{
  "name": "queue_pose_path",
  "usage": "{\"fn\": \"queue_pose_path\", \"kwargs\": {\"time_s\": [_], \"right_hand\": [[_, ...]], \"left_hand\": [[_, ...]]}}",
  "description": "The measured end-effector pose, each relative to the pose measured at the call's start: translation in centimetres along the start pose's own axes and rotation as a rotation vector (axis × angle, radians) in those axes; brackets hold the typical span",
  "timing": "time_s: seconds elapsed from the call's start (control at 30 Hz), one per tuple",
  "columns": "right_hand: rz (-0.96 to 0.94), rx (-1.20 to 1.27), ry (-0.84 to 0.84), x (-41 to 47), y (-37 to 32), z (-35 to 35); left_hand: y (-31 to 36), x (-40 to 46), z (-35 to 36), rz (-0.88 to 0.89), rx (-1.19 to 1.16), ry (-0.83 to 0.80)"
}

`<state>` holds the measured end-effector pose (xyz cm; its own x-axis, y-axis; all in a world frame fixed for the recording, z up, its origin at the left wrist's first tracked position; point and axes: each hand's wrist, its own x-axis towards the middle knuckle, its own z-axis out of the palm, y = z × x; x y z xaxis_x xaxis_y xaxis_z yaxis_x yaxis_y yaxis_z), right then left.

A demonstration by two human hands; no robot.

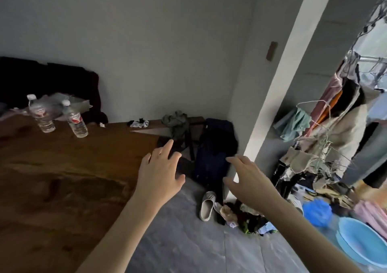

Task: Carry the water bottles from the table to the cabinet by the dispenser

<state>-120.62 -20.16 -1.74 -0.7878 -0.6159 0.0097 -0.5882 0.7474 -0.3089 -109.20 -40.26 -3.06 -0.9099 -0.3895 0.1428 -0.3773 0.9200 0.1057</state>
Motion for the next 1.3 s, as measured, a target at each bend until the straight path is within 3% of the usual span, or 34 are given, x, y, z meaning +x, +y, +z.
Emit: {"fn": "queue_pose_path", "kwargs": {"time_s": [0.43, 0.73, 1.1, 1.3], "right_hand": [[-0.326, -0.005, -0.171, 19.1, -1.5, 4.2], [-0.512, 0.071, -0.229, 35.8, -1.7, 3.3], [-0.818, 0.134, -0.388, 46.7, -12.0, 7.8], [-0.944, 0.111, -0.434, 49.7, -19.1, 11.4]], "left_hand": [[-4.3, 9.6, 4.4, -0.307, 0.023, -0.102], [-5.5, 22.4, 3.5, -0.485, 0.042, -0.031], [-12.1, 26.2, 4.1, -0.861, 0.012, -0.067], [-18.4, 26.7, 4.4, -0.983, 0.026, -0.07]]}}
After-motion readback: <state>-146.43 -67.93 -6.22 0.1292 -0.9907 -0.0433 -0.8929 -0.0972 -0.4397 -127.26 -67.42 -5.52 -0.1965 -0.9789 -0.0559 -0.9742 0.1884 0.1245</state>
